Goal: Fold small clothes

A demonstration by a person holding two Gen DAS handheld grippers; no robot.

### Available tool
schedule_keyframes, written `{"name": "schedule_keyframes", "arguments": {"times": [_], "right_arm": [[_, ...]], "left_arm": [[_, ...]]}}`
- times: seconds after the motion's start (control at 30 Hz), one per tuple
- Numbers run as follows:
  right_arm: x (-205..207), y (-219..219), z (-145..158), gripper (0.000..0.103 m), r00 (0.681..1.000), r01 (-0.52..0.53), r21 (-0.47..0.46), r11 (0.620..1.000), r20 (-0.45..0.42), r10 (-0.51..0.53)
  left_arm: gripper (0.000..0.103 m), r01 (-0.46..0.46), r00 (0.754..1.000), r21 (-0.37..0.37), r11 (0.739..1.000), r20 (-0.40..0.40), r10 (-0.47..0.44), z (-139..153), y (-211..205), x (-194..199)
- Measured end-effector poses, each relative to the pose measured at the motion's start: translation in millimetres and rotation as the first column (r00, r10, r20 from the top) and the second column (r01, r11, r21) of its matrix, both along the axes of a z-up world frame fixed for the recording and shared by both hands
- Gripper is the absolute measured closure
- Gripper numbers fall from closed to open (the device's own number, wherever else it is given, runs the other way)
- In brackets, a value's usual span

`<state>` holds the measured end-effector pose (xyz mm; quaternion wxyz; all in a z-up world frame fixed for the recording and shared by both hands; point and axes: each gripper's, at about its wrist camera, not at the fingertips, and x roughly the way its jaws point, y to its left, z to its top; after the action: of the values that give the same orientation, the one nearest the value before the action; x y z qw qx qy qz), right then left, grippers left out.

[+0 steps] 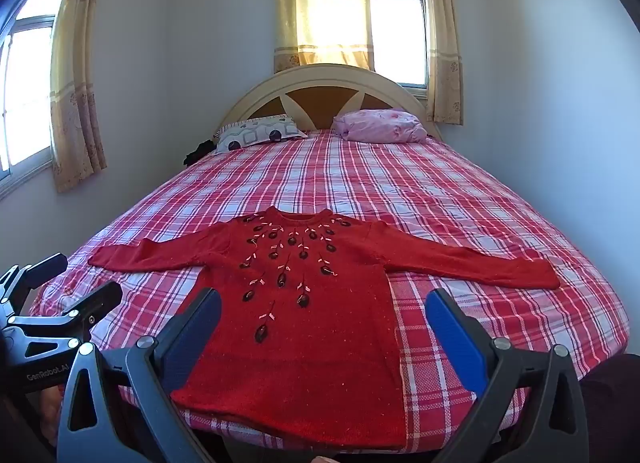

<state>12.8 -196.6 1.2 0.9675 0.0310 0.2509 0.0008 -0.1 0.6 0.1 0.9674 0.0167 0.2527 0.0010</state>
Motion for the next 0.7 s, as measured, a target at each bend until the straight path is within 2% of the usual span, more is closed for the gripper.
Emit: {"name": "schedule_keyframes", "arguments": {"times": [0.03,0.7], "right_arm": [[0.1,0.0,-0.1,0.001,1.0,0.001,0.001,1.0,-0.001,-0.001],[0.2,2.2,-3.0,0.001,1.0,0.0,-0.002,1.0,0.0,0.0]], "left_arm": [[0.0,0.007,1.0,0.023,1.0,0.01,-0.007,0.2,-2.1,-0.9],[0.0,0.01,1.0,0.011,1.0,-0.001,-0.01,-2.7,-4.7,-0.7]]}}
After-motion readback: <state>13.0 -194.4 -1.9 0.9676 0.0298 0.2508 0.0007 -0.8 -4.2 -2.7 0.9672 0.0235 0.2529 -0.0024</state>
